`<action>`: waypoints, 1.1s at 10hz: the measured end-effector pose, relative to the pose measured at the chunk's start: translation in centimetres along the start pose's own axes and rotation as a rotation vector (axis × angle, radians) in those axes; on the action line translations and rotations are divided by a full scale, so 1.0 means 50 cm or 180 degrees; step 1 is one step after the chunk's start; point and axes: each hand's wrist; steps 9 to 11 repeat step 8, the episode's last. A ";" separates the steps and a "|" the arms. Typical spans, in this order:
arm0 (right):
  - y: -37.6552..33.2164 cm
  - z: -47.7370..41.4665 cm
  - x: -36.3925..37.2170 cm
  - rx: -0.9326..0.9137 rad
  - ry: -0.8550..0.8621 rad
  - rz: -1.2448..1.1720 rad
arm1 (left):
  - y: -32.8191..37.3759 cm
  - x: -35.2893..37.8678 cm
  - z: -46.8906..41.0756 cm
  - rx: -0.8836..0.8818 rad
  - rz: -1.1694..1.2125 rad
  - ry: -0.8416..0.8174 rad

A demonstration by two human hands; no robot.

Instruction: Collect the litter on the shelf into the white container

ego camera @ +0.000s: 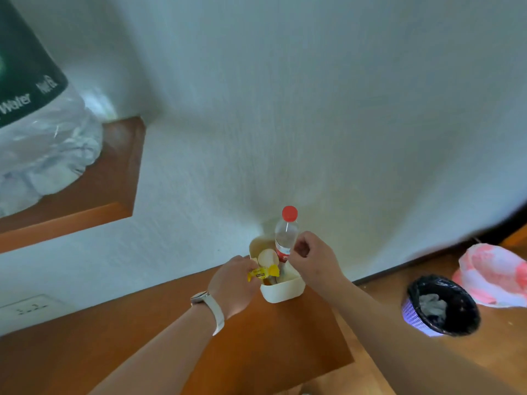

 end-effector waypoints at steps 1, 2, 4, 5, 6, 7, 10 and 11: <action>0.013 -0.010 0.024 -0.0017 -0.0238 0.0142 | 0.000 0.007 -0.013 0.0070 -0.0046 0.0014; 0.020 -0.011 0.040 0.0083 -0.0485 0.0361 | -0.004 0.009 -0.023 0.0117 -0.0026 -0.0103; 0.028 -0.008 0.044 0.0080 -0.0539 0.0443 | -0.010 0.014 -0.028 0.0188 0.0222 -0.0135; 0.015 -0.004 0.037 -0.0014 -0.0442 0.0463 | -0.017 0.006 -0.025 0.0241 0.0245 -0.0067; 0.000 0.003 0.026 -0.0313 -0.0415 0.0695 | -0.033 -0.011 -0.021 0.0480 0.0060 -0.0040; -0.014 0.006 0.013 -0.0630 -0.0329 0.0954 | -0.044 -0.031 -0.018 0.0842 -0.0177 0.0078; -0.032 0.007 0.004 -0.0963 -0.0283 0.1250 | -0.038 -0.062 -0.014 0.0992 -0.0531 0.0092; -0.032 0.007 0.004 -0.0963 -0.0283 0.1250 | -0.038 -0.062 -0.014 0.0992 -0.0531 0.0092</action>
Point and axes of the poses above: each hand's wrist, its own z-axis away from the middle knuckle, its own x-axis out of the palm, y = z × x, and after that the axes turned 4 degrees about y, right-handed
